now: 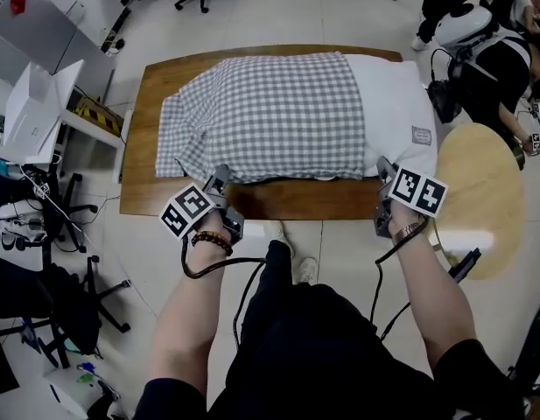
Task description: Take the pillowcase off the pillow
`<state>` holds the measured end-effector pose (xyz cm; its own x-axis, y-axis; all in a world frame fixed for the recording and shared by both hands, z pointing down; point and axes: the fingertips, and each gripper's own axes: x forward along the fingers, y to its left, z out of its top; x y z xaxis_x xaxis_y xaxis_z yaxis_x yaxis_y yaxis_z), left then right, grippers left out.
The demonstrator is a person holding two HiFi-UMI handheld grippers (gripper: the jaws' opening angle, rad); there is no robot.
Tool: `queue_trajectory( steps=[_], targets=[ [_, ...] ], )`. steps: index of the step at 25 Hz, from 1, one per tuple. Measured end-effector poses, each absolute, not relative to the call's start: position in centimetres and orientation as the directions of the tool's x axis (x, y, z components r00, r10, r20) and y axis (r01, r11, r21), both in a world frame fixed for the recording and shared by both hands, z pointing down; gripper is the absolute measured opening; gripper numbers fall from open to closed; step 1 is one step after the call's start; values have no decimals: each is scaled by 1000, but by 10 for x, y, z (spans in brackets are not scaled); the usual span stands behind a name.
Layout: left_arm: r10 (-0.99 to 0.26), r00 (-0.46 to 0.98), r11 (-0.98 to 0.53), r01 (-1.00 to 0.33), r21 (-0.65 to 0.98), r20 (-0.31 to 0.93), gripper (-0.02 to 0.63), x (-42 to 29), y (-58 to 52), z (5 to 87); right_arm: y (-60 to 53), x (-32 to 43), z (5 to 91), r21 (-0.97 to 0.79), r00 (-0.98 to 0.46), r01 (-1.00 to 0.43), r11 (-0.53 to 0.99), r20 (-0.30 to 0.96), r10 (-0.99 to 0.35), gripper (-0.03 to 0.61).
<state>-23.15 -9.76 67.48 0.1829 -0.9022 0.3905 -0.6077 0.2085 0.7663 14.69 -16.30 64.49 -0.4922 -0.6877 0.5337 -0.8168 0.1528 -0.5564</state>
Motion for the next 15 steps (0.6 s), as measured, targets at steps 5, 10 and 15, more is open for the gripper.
queue_trajectory(
  steps=[5, 10, 15],
  targets=[
    [-918, 166, 183, -627, 757, 360, 126, -239, -97, 660, -168, 152, 625, -520, -488, -830, 203, 499, -716, 14],
    [-929, 132, 202, -604, 771, 347, 107, -251, -94, 652, -172, 158, 609, -499, -485, -836, 230, 474, -735, 14],
    [-936, 105, 214, -590, 779, 336, 8, -265, -93, 644, -174, 160, 597, -487, -481, -839, 242, 458, -748, 14]
  ],
)
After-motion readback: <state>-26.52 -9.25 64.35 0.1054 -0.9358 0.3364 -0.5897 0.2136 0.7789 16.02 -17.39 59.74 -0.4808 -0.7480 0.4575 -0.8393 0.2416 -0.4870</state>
